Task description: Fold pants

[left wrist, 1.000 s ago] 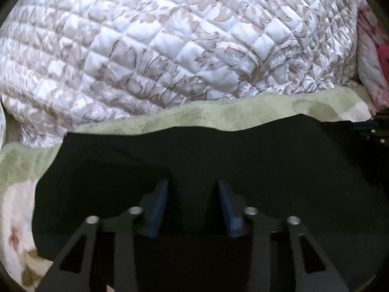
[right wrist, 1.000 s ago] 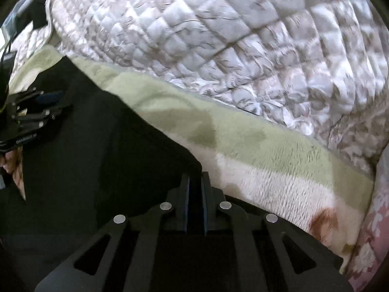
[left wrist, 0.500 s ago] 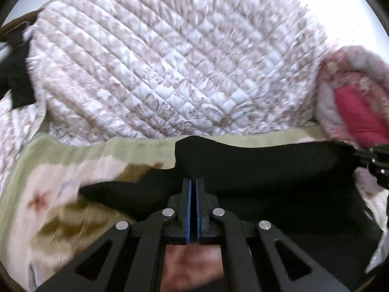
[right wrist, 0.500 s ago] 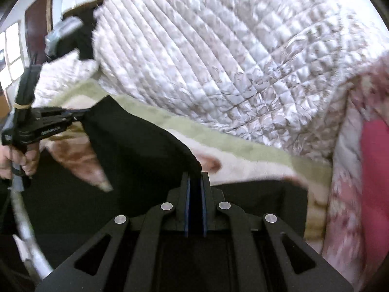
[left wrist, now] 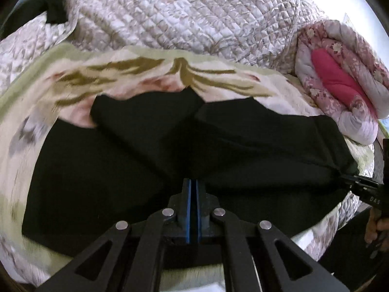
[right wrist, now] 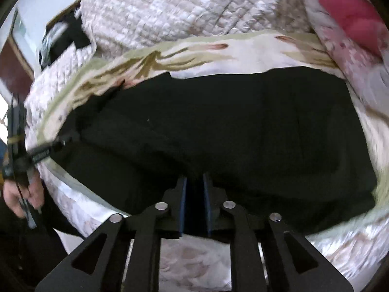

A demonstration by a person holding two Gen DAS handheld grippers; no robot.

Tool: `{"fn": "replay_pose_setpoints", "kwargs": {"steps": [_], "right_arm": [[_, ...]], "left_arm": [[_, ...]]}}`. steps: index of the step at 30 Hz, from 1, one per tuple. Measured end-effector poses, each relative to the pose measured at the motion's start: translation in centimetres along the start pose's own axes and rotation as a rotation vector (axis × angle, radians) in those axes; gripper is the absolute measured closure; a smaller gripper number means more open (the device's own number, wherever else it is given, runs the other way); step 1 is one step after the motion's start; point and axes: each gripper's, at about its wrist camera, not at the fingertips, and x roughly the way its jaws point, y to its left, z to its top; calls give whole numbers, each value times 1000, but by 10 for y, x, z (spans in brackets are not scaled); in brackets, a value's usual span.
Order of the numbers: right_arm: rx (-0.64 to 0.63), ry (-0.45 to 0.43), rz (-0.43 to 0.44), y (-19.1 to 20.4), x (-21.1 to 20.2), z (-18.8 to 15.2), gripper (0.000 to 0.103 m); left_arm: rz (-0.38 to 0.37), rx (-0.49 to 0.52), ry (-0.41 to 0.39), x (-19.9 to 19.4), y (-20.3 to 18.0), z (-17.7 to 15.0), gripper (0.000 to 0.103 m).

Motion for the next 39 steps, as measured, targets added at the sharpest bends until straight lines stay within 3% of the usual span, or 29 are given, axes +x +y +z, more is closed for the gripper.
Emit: {"fn": "replay_pose_setpoints", "kwargs": {"steps": [2,4,5,6,7,9,12,16,21,23,25,27,31,35,39], "right_arm": [[28,-14,8,-2,-6,-3,76],[82,-40,30,-5,-17,-11,63],[104,-50,36,-6,-20,-16,52],[137,-64,44,-9,-25,-20,48],[160,-73,48,-10,-27,-25,48],[213,-88,50,-16,-31,-28,48],[314,-121,28,-31,-38,-30,48],[398,-165,-9,-44,-47,-32,48],[465,-204,-63,-60,-55,-34,48],[500,-211,-72,-68,-56,-35,48],[519,-213,-66,-73,-55,-36,48],[530,-220,-61,-77,-55,-35,48],[565,-250,-53,-87,-54,-31,48],[599,-283,-44,-97,-56,-28,48],[610,-296,-46,-101,-55,-27,48]], "left_arm": [[-11,-29,3,-8,4,-6,98],[-13,-54,-4,-16,9,-9,98],[-10,-66,-15,-21,11,-9,97],[-4,-77,-25,-25,13,-9,92],[1,-84,-35,-27,15,-4,87],[13,-87,-62,-30,16,10,63],[14,-68,-83,-26,9,37,52],[30,39,-62,0,-21,66,49],[46,107,24,49,-48,74,49],[94,125,50,67,-51,72,50],[135,144,59,77,-52,68,58],[171,177,20,74,-53,65,97],[160,95,-65,43,-31,58,98],[175,-79,-210,-9,14,33,98],[174,-246,-222,-37,55,-3,98]]}}
